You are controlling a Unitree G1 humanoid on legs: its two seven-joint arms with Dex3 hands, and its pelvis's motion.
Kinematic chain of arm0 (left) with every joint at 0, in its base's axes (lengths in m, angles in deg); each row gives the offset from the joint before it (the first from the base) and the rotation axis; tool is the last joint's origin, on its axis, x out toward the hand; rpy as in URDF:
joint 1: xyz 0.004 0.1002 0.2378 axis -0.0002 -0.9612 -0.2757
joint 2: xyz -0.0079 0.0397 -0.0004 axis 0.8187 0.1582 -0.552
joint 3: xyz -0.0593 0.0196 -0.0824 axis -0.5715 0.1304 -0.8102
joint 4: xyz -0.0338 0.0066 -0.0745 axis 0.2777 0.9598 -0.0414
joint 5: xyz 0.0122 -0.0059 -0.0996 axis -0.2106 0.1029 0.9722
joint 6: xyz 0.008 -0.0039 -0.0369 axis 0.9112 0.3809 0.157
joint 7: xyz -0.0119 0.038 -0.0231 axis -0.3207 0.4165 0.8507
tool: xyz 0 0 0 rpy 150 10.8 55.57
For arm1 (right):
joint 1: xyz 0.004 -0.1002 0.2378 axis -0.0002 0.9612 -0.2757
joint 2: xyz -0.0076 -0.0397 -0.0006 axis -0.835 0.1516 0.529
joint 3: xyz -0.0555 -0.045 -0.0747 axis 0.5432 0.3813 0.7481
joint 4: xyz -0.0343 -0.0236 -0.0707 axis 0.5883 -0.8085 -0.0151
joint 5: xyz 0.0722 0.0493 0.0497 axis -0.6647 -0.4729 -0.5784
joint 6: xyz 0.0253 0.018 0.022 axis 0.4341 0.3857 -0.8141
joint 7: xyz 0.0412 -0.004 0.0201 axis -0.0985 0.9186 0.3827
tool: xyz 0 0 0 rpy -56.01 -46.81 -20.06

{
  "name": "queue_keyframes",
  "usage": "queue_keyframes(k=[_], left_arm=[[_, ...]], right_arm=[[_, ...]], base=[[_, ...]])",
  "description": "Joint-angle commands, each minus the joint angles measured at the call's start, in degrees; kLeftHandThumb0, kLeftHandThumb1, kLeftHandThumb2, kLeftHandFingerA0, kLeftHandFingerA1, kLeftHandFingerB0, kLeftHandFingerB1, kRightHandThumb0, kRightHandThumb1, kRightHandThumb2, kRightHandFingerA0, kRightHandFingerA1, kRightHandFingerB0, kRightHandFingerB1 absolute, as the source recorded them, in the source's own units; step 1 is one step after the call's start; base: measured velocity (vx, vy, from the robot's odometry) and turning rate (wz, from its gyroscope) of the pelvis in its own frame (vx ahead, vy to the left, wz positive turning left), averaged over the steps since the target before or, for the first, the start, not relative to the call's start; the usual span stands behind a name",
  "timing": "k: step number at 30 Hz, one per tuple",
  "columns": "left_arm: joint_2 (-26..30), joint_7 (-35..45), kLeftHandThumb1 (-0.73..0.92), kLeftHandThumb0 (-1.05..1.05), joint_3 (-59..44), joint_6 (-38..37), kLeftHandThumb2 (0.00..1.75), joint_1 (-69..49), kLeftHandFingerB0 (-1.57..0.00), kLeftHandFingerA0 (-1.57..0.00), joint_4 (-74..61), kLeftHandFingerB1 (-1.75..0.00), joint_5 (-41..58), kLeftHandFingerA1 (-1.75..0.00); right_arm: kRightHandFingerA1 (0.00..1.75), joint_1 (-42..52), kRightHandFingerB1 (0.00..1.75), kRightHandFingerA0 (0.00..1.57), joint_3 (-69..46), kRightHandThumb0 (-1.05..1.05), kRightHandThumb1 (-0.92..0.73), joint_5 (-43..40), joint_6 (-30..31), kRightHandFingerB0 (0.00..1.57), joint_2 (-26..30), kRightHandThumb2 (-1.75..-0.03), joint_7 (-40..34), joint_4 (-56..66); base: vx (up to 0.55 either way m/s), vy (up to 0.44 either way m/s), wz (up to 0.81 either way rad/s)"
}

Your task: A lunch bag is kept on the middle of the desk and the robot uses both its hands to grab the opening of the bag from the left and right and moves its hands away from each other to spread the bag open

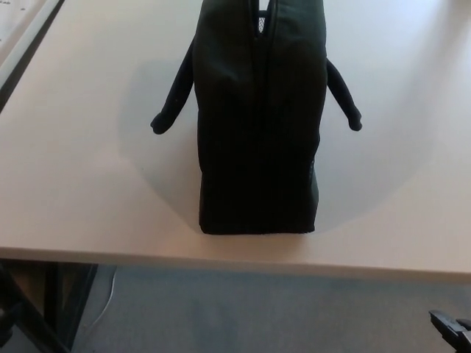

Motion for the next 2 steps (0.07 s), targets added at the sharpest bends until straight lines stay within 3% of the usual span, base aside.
queue_keyframes(k=[1,2], left_arm=[[-0.2,9.8,0.79,-0.5,-2.2,-2.5,0.62,-1.2,-0.2,-0.43,-0.3,-0.27,7.1,-0.38],[-0.2,9.8,0.79,-0.5,-2.2,-2.5,0.62,-1.2,-0.2,-0.43,-0.3,-0.27,7.1,-0.38]], right_arm=[[0.45,-0.4,0.38,0.28,0.6,-0.51,-0.58,-1.4,-1.4,0.12,-0.2,-0.8,-3.7,-1.3],[0.45,-0.4,0.38,0.28,0.6,-0.51,-0.58,-1.4,-1.4,0.12,-0.2,-0.8,-3.7,-1.3]], base=[[0.0,0.0,0.0],[0.0,0.0,0.0]])
